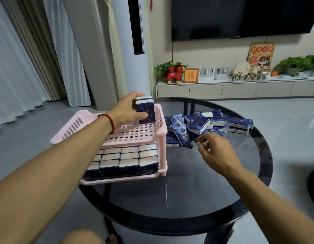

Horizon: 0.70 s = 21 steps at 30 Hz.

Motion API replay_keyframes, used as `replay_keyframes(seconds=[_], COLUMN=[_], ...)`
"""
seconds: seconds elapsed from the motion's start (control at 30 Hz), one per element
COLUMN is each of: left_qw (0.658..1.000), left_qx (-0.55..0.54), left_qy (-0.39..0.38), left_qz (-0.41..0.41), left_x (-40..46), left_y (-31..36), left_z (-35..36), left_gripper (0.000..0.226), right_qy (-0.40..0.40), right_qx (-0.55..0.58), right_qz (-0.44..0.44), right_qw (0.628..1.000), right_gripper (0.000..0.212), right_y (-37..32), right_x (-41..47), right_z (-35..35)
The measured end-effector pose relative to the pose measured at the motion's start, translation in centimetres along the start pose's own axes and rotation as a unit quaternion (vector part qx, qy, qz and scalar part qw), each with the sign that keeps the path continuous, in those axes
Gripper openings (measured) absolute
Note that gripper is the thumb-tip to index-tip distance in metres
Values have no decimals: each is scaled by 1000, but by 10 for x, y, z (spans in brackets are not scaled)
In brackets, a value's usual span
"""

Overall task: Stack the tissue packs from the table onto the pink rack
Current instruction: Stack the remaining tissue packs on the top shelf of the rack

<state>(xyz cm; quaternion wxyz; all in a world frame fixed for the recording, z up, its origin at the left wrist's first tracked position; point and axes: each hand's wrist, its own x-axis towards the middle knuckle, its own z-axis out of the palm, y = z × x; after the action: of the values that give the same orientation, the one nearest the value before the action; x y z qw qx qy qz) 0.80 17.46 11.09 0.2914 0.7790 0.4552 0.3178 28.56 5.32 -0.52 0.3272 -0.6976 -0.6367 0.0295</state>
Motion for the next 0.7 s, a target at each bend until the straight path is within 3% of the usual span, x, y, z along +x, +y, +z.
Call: replay_keyframes(seconds=[0.17, 0.37, 0.53, 0.7], left_qw=[999, 997, 997, 997], left_qx=[17, 58, 48, 51], left_qy=[-41, -58, -53, -53], left_qz=[2, 6, -3, -4], left_x=[-5, -5, -6, -6], left_y=[-1, -1, -5, -4], left_z=[-8, -9, -11, -14], left_gripper=[56, 86, 100, 101], right_qy=[48, 33, 25, 90], right_qx=[-51, -117, -95, -18], right_qz=[22, 77, 98, 100], right_qw=[997, 990, 990, 991], right_gripper=[28, 68, 69, 61], right_y=[7, 11, 15, 13], right_x=[16, 37, 53, 61], right_z=[6, 15, 31, 34])
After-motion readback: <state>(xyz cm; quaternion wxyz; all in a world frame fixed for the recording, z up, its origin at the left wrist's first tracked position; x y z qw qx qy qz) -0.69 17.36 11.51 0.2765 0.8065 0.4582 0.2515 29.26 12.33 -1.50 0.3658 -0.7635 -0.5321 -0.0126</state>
